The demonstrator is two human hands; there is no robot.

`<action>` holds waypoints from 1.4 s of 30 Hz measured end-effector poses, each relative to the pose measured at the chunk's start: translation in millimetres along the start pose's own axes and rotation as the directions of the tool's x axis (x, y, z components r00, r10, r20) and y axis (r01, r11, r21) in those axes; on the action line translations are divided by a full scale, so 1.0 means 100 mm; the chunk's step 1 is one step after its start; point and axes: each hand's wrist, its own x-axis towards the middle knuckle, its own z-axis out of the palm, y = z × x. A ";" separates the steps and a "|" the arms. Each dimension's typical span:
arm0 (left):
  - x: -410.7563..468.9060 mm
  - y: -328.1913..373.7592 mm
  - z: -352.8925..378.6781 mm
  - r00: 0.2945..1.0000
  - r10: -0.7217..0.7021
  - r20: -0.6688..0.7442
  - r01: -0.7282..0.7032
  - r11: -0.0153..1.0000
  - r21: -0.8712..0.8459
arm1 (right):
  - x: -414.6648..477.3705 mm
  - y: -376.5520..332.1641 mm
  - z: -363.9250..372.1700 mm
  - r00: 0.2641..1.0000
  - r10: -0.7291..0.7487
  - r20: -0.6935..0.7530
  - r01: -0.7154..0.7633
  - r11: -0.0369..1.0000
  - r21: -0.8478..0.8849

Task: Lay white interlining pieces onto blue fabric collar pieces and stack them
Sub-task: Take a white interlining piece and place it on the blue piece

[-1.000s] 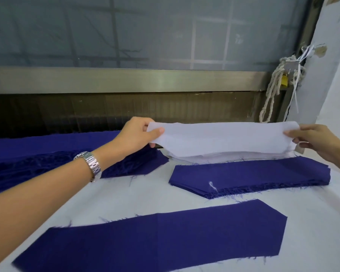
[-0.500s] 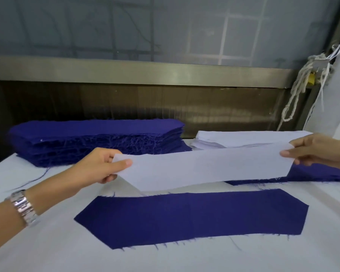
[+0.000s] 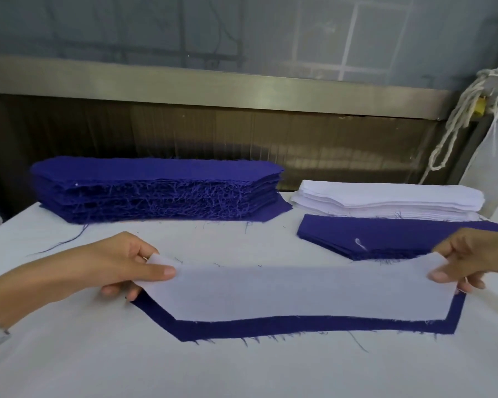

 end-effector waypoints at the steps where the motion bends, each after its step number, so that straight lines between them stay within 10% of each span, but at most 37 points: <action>1: 0.01 -0.01 0.01 1.000 -0.012 0.001 0.012 1.000 0.011 | 0.01 0.02 0.01 1.000 0.004 0.009 -0.004 1.000 -0.014; 42: 0.07 -0.02 0.13 0.993 -0.049 -0.110 0.056 0.996 0.066 | 0.14 0.17 0.06 0.994 -0.073 0.083 0.076 0.996 -0.044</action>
